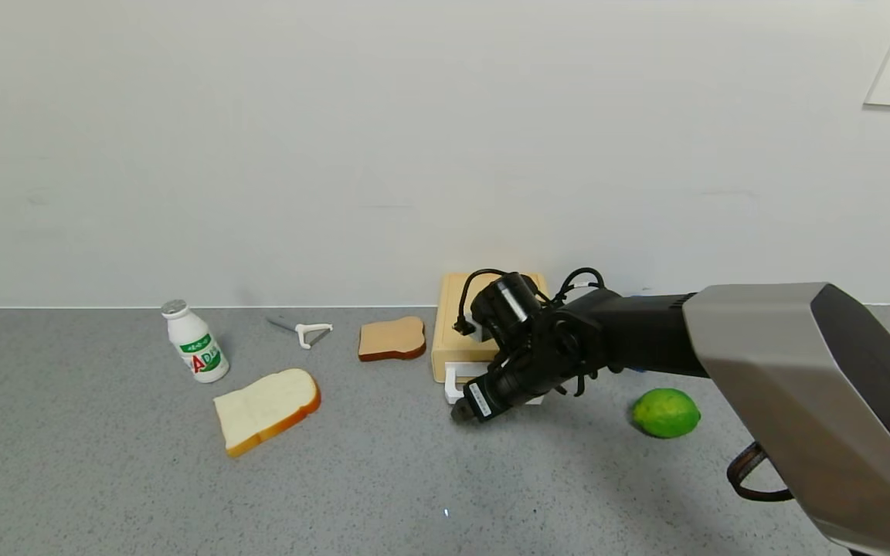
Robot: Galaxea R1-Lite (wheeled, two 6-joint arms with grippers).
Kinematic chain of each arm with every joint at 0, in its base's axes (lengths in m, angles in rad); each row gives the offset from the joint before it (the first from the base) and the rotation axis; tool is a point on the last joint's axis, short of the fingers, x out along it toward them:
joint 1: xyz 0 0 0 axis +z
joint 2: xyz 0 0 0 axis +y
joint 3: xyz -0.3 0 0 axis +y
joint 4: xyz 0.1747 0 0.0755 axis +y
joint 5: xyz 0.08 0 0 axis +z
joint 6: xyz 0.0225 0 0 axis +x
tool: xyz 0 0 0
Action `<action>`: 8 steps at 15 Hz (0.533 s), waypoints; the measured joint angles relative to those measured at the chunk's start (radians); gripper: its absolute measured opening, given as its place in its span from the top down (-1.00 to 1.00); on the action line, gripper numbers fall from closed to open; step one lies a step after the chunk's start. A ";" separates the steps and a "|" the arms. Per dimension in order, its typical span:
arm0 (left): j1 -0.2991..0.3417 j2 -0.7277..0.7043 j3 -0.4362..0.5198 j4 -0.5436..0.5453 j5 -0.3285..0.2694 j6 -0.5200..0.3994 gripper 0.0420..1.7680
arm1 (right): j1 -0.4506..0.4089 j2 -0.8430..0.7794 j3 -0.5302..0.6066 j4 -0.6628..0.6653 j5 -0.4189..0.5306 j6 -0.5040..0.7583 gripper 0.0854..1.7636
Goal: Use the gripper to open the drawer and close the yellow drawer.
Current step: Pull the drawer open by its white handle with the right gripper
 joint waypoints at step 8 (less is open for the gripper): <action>0.000 0.000 0.000 0.000 0.000 0.000 -0.94 | 0.037 -0.013 0.004 0.103 0.000 0.073 -0.94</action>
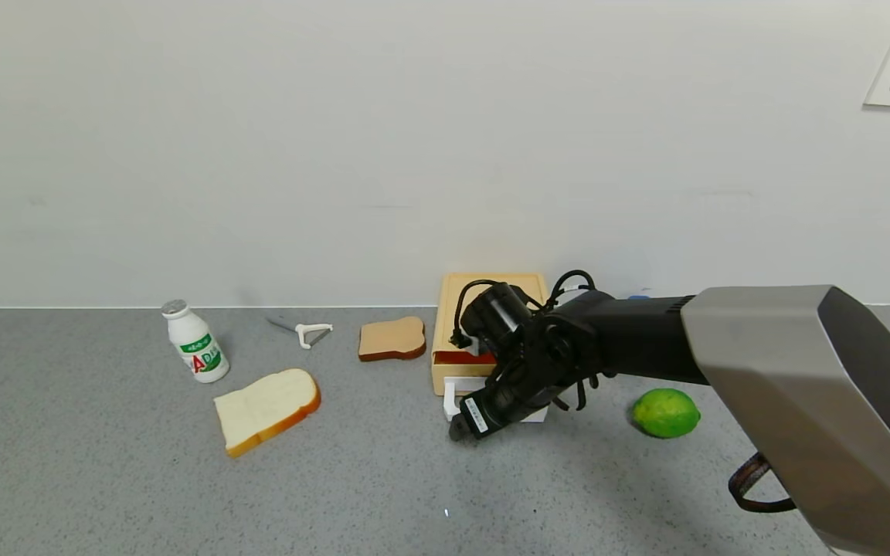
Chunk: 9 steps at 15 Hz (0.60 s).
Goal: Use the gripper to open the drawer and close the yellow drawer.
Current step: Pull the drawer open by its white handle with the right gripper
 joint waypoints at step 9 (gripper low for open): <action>0.000 0.000 0.000 0.000 0.000 0.000 -0.94 | 0.042 -0.036 0.018 0.112 0.003 0.080 -0.94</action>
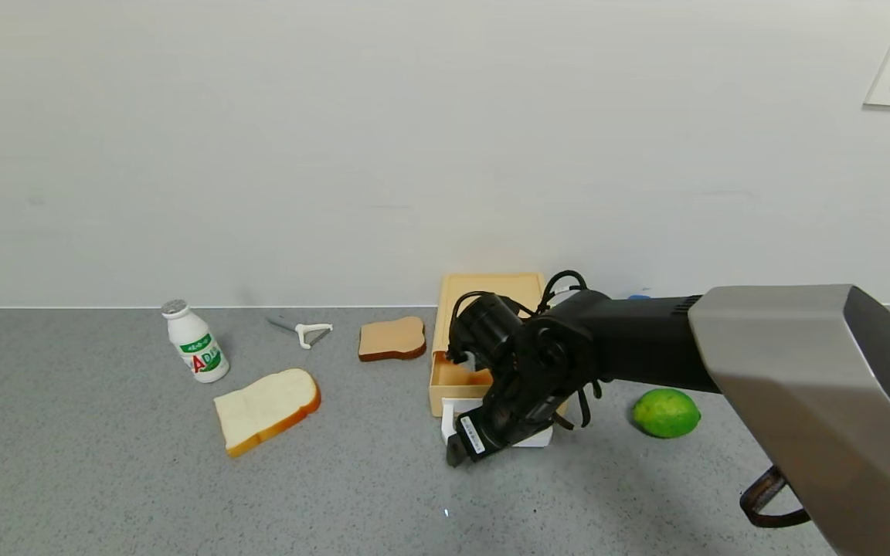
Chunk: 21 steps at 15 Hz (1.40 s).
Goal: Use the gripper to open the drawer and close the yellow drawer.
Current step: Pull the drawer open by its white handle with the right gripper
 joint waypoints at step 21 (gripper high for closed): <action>0.000 0.000 0.000 0.000 0.000 0.000 -0.94 | 0.111 -0.128 0.278 0.000 -0.007 0.174 -0.94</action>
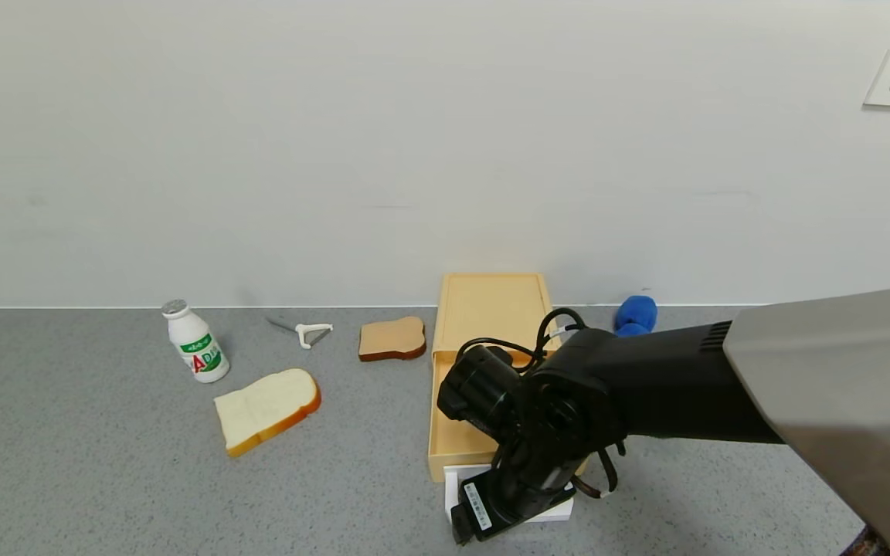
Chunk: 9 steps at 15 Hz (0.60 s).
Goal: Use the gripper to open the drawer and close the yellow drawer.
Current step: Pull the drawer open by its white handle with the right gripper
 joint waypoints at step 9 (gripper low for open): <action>0.000 0.000 0.000 0.000 0.000 0.000 -0.94 | 0.007 -0.038 0.001 -0.002 0.001 0.001 -0.94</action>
